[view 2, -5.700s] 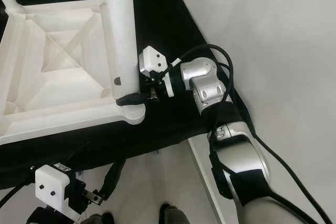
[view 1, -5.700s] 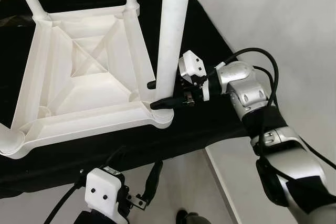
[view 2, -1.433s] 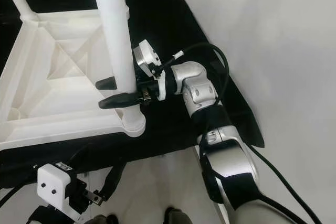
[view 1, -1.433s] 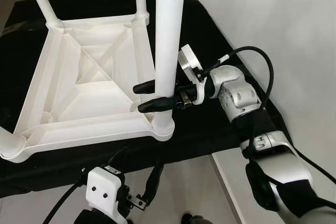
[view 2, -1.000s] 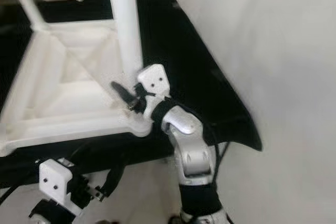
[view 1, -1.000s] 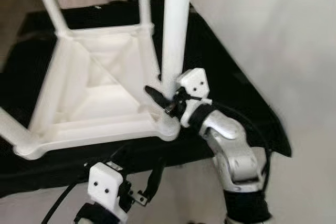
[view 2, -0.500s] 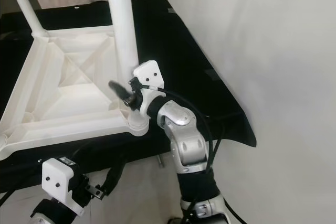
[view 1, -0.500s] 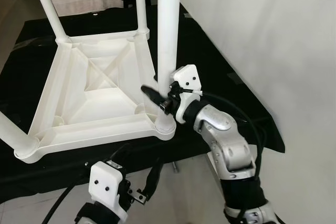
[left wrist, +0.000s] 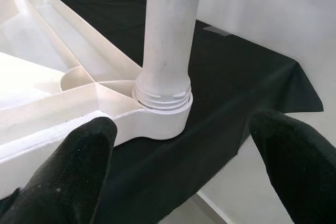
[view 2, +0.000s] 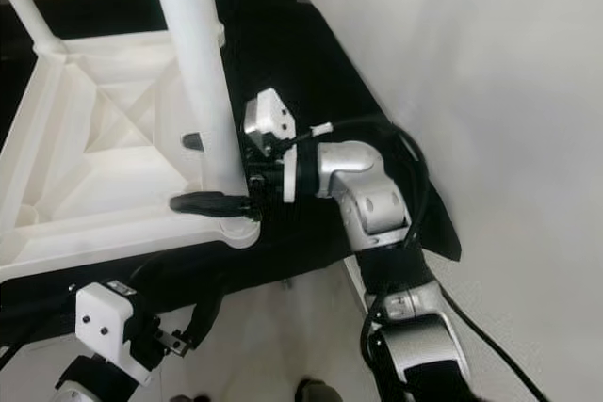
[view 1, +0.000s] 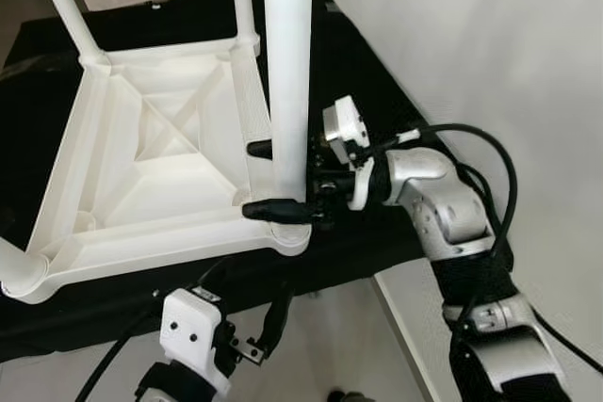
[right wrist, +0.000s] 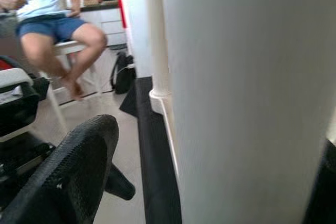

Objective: Building children table

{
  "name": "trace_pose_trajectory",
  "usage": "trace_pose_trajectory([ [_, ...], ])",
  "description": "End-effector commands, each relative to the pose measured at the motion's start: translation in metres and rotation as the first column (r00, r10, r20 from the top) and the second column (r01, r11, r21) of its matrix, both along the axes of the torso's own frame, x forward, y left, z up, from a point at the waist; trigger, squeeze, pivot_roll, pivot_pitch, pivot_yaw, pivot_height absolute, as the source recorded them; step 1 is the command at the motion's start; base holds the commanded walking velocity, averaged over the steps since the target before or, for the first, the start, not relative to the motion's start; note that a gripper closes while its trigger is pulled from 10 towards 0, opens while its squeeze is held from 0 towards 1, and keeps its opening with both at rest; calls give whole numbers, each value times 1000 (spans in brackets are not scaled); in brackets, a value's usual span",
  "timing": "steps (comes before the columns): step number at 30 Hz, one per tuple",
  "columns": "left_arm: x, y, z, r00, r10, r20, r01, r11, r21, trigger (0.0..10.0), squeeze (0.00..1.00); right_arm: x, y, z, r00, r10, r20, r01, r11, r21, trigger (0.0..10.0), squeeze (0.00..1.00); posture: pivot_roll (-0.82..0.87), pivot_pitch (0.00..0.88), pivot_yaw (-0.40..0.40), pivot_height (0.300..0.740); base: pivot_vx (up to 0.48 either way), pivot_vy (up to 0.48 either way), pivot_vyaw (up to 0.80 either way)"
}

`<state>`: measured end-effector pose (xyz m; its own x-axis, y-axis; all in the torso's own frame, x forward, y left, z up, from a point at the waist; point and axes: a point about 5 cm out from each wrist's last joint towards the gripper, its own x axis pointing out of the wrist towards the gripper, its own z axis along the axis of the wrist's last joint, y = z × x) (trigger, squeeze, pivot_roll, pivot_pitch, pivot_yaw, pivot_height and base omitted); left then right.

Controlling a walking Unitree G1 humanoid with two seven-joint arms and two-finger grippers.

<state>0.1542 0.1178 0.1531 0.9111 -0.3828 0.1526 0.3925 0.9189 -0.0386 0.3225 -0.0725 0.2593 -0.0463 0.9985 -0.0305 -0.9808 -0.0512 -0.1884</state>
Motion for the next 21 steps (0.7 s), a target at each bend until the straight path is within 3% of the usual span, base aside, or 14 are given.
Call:
trace_pose_trajectory([
  [1,-5,0,0,1000,3,-8,-3,1000,2,10000,0,2,6,3,997,74,0,-74,997,-5,10000,0,-16,232,-29,740,0,0,0],
  [2,-6,0,0,1000,4,-12,-4,1000,3,10000,0,5,8,6,994,106,-12,-107,994,-8,9569,0,-9,235,-26,740,0,0,0],
  [3,-8,0,1,1000,6,-16,-6,1000,5,10000,0,7,10,8,991,132,-23,-132,991,-8,549,0,-5,238,-25,740,0,0,0],
  [5,-8,0,1,1000,6,-16,-6,1000,5,10000,0,7,10,8,991,132,-23,-132,991,-8,549,0,-5,238,-25,740,0,0,0],
  [6,-9,0,1,1000,6,-19,-6,1000,7,10000,0,9,12,9,989,147,-30,-147,989,-8,0,0,-4,239,-25,740,0,0,0],
  [14,-11,0,0,1000,5,-27,-4,1000,7,10000,0,14,7,7,978,206,-31,-206,978,-23,0,0,-8,238,-23,740,0,0,0],
  [17,-10,-1,-1,1000,4,-28,-4,1000,7,10000,0,17,4,6,983,180,-29,-181,983,-20,0,0,-11,235,-24,740,0,0,0],
  [21,-10,-1,-1,1000,4,-27,-4,1000,7,10000,0,24,-5,3,998,68,-8,-68,998,0,0,0,-15,231,-26,740,0,0,0],
])
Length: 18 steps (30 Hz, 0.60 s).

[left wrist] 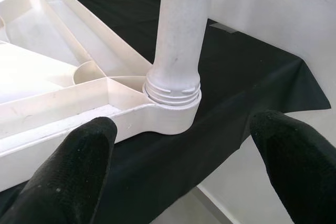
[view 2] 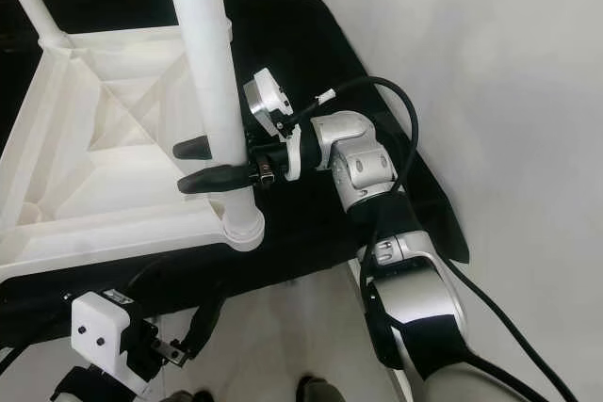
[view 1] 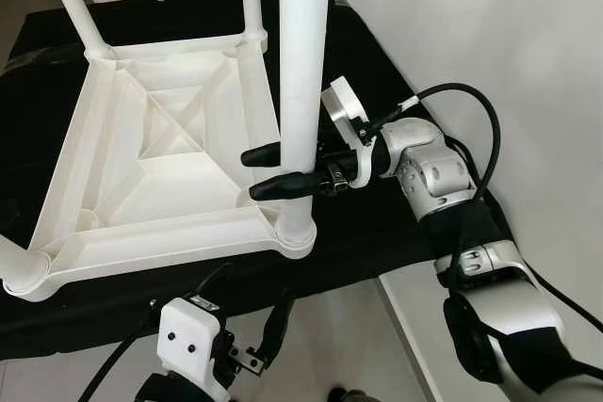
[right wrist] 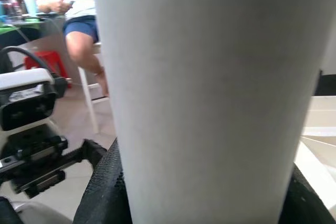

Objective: Building children table

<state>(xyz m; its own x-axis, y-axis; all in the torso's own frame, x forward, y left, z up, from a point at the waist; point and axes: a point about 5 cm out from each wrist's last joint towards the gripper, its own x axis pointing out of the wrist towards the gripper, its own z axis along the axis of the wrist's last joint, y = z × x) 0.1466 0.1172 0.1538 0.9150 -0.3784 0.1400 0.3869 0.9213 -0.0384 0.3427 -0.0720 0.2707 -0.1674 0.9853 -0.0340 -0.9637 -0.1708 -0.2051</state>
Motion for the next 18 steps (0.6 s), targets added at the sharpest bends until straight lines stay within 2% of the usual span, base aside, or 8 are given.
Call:
trace_pose_trajectory([
  [1,-2,-1,-2,1000,0,-14,0,1000,1,10000,0,7,-15,-14,971,-238,-24,239,971,25,0,0,-31,231,-33,740,0,0,0],
  [6,-2,0,-1,1000,1,-12,-1,1000,-1,10000,0,2,-22,-31,845,-518,-131,529,846,63,0,0,-36,233,-35,740,0,0,0],
  [7,-1,1,-1,1000,1,-10,-1,1000,0,10000,0,2,-26,-49,622,-772,-130,780,625,25,0,0,-42,235,-37,740,0,0,0],
  [8,-1,1,-1,1000,1,-10,-1,1000,0,10000,0,2,-26,-49,622,-772,-130,780,625,25,0,0,-42,235,-37,740,0,0,0],
  [10,0,3,-1,1000,-1,-8,1,1000,3,10000,0,-18,-32,-75,305,-947,-105,951,308,-18,0,0,-38,235,-20,740,0,0,0],
  [12,1,4,-1,1000,-1,-7,1,1000,4,10000,0,-31,-30,-82,257,-960,-109,965,262,-32,0,0,-38,235,-20,740,0,0,0],
  [14,4,4,-2,1000,-4,-6,4,1000,8,10000,0,-41,-11,-90,362,-922,-140,927,371,-47,0,0,-53,216,-12,740,0,0,0],
  [18,6,5,-3,1000,-1,-1,1,1000,10,10000,0,-39,6,-87,409,-898,-163,906,421,-45,0,0,-49,204,-25,740,0,0,0],
])
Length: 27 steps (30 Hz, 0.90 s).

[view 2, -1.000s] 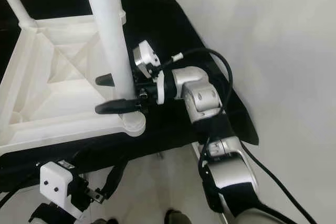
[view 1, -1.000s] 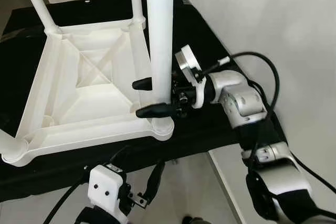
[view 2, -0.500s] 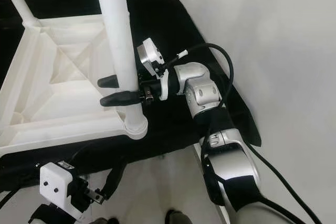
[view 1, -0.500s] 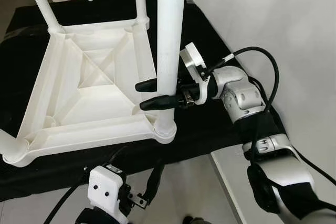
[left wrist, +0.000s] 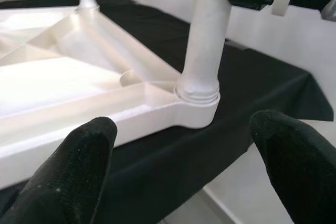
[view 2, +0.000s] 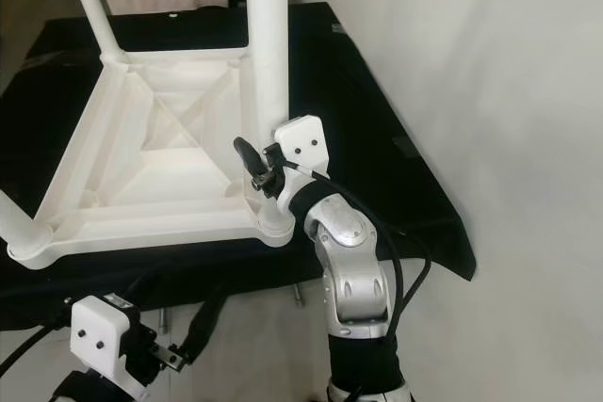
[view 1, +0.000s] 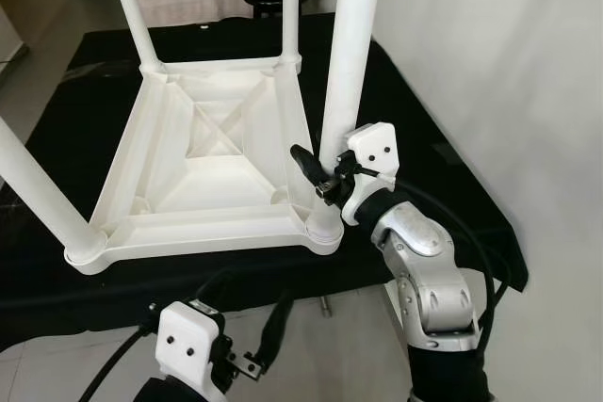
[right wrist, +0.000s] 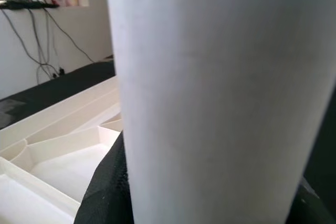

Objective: Building children table

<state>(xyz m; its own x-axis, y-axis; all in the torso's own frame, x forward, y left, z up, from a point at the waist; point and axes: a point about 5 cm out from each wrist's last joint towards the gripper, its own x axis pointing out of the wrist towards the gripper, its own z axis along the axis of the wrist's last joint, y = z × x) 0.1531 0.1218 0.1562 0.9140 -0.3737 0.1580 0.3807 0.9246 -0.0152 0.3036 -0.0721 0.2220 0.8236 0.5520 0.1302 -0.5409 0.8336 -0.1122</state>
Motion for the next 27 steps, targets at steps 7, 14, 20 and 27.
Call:
trace_pose_trajectory([
  [7,2,1,-5,1000,26,-17,-26,1000,-7,10000,0,3,26,-20,962,233,-145,-231,973,27,10000,1000,-44,199,-32,740,0,0,0],
  [14,2,-1,-5,1000,14,-17,-14,1000,-11,10000,0,9,22,7,855,516,-47,-514,856,49,10000,1000,-40,201,-39,740,0,0,0],
  [20,0,-3,-4,1000,13,-15,-13,1000,-14,10000,0,12,9,29,559,828,-48,-827,553,-100,10000,0,-28,210,-45,740,0,0,0],
  [27,-4,-4,-3,1000,16,-19,-16,1000,-17,10000,0,31,11,43,483,873,-72,-874,475,-99,10000,0,-9,233,-45,740,0,0,0],
])
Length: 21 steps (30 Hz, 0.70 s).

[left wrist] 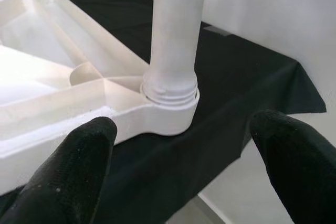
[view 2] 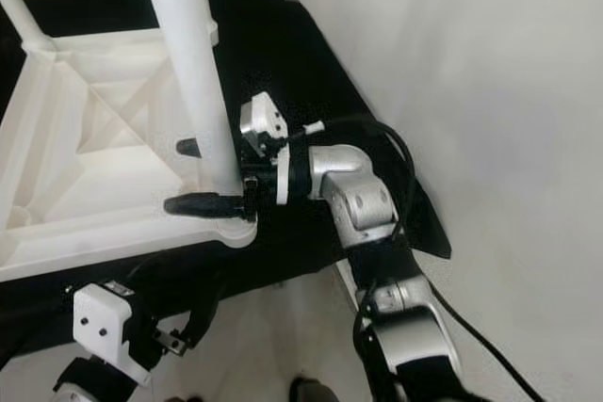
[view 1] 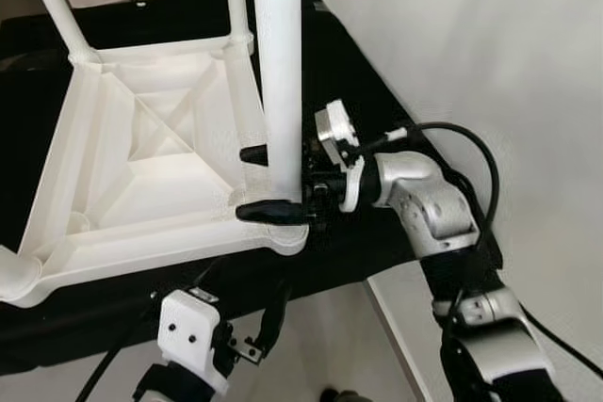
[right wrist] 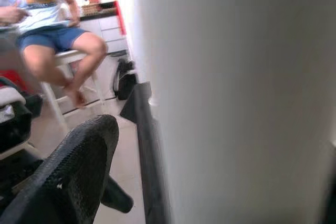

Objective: Building children table

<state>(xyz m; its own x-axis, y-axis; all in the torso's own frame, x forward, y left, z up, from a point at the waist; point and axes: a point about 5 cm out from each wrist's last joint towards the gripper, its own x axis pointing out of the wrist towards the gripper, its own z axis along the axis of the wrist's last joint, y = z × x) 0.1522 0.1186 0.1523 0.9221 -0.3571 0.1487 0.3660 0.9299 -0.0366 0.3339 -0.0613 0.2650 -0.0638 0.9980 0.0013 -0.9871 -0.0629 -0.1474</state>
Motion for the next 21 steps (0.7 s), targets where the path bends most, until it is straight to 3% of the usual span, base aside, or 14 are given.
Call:
trace_pose_trajectory([
  [1,-5,-1,2,1000,0,-4,0,1000,-1,10000,0,6,3,4,999,40,3,-40,999,11,10000,0,-8,235,-44,740,0,0,0],
  [7,-8,-2,2,1000,-5,-10,5,1000,0,10000,0,11,8,6,994,108,-6,-108,994,-16,10000,0,4,249,-43,740,0,0,0],
  [8,-9,-2,3,1000,-7,-13,7,1000,1,10000,0,12,9,5,990,141,-10,-141,989,-33,0,0,5,252,-45,740,0,0,0],
  [16,-11,-3,3,1000,-6,-17,6,1000,0,10000,0,15,8,8,986,168,-8,-168,986,-22,0,0,-1,255,-48,740,0,0,0],
  [19,-10,-4,3,1000,-4,-17,4,1000,-2,10000,0,18,4,7,995,102,9,-102,995,4,0,0,-10,250,-46,740,0,0,0],
  [21,-9,-4,2,1000,-4,-15,4,1000,-3,10000,0,20,-5,1,999,-15,33,14,999,29,0,0,-19,246,-47,740,0,0,0],
])
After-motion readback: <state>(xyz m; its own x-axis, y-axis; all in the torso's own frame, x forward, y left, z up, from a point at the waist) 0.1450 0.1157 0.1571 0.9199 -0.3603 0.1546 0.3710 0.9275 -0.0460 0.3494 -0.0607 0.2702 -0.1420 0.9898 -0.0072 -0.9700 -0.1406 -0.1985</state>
